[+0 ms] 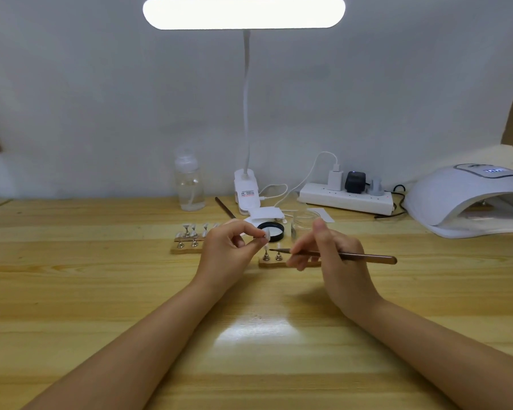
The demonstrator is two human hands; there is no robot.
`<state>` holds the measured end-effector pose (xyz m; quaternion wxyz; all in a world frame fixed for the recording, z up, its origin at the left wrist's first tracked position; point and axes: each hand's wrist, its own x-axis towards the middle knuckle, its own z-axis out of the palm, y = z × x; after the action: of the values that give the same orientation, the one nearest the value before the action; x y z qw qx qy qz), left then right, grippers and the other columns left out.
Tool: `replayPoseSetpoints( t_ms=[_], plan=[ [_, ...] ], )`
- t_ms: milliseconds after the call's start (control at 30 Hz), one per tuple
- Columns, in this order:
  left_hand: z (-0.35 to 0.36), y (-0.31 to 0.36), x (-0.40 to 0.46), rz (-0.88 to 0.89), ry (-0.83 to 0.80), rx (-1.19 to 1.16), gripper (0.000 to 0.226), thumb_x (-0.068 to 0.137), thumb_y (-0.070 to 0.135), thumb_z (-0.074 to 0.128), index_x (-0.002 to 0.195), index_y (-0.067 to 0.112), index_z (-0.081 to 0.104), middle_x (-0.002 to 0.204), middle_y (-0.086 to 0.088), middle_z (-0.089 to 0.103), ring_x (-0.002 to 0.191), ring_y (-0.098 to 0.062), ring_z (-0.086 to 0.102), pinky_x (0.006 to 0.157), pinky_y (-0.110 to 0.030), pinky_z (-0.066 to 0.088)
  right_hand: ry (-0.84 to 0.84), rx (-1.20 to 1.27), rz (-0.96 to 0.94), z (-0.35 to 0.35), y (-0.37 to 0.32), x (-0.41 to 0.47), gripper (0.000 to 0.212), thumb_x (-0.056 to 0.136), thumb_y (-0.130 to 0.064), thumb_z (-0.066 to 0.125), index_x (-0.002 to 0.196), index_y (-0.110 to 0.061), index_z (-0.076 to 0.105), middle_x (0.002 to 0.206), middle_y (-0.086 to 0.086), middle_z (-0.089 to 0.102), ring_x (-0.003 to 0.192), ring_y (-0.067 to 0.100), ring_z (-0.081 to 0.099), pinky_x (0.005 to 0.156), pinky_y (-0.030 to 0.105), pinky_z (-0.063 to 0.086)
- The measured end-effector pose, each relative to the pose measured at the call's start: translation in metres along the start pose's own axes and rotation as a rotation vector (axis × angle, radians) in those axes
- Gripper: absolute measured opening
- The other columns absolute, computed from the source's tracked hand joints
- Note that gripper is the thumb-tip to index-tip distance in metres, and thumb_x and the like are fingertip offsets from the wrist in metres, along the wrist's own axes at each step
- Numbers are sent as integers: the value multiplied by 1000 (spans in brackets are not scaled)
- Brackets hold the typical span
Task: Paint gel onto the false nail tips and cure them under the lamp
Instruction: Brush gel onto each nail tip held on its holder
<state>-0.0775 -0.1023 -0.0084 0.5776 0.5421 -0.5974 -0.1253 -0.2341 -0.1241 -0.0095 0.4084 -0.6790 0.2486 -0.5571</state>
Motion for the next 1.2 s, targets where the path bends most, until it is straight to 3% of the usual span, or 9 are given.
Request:
replayPoseSetpoints(
  t_ms=[133, 267, 400, 500, 567, 667, 833, 967, 1200],
  plan=[
    [0, 0, 0, -7, -7, -5, 20, 71, 5, 74, 68, 24, 66, 72, 7, 62, 47, -6, 36, 48, -12, 31, 5, -105, -74, -1, 2, 2, 43, 93, -38, 35, 76, -13, 66, 71, -1, 69, 65, 4, 63, 60, 9, 43],
    [0, 1, 0, -21, -10, -60, 24, 72, 4, 74, 66, 26, 65, 74, 10, 63, 39, -4, 31, 43, -11, 27, 9, -16, 5, 1, 0, 1, 46, 83, -46, 39, 66, -13, 65, 58, 4, 66, 55, 10, 64, 54, 16, 48],
    [0, 0, 0, -25, -10, -52, 24, 72, 5, 74, 66, 27, 65, 75, 8, 64, 42, -2, 37, 45, -11, 30, -6, -115, -64, 0, 1, 2, 36, 92, -36, 39, 74, -18, 64, 67, -3, 68, 61, 4, 62, 58, 10, 43],
    [0, 0, 0, -33, -17, -49, 24, 72, 5, 74, 67, 27, 66, 76, 10, 65, 43, -2, 39, 46, -12, 32, -20, -59, 10, 0, 0, 1, 44, 84, -46, 39, 68, -14, 65, 60, 4, 67, 56, 11, 63, 56, 17, 48],
    [0, 0, 0, -37, -14, -58, 25, 71, 6, 74, 67, 28, 65, 76, 11, 65, 45, -2, 40, 47, -13, 32, 10, -29, -2, 0, 1, 0, 48, 92, -45, 41, 64, -14, 65, 55, 6, 65, 53, 12, 61, 54, 18, 48],
    [0, -1, 0, -35, -6, -66, 25, 71, 6, 74, 66, 28, 66, 74, 10, 65, 50, -4, 42, 47, -14, 32, -5, -129, -68, -1, 0, 2, 36, 93, -35, 38, 73, -19, 64, 67, -2, 68, 60, 5, 61, 58, 11, 44],
    [0, 0, 0, -19, -6, -81, 23, 72, 4, 73, 67, 25, 66, 78, 2, 67, 42, -1, 39, 45, -13, 29, -10, -55, -34, 0, -1, -1, 43, 89, -41, 40, 65, -16, 65, 56, -2, 65, 54, 6, 61, 55, 16, 48],
    [0, 0, 0, -6, -5, -76, 22, 73, 3, 73, 68, 24, 66, 77, 2, 66, 40, -2, 36, 44, -12, 28, -18, -168, -106, -1, 0, 1, 36, 96, -32, 39, 74, -19, 64, 69, -6, 67, 64, 3, 60, 60, 12, 45],
    [-1, 0, -1, -12, -15, -49, 18, 73, 5, 73, 70, 22, 68, 81, -3, 67, 42, -3, 38, 46, -15, 29, 2, -141, -92, 0, -1, 1, 36, 94, -31, 38, 72, -19, 64, 66, -5, 67, 62, 1, 60, 59, 12, 45]
  ],
)
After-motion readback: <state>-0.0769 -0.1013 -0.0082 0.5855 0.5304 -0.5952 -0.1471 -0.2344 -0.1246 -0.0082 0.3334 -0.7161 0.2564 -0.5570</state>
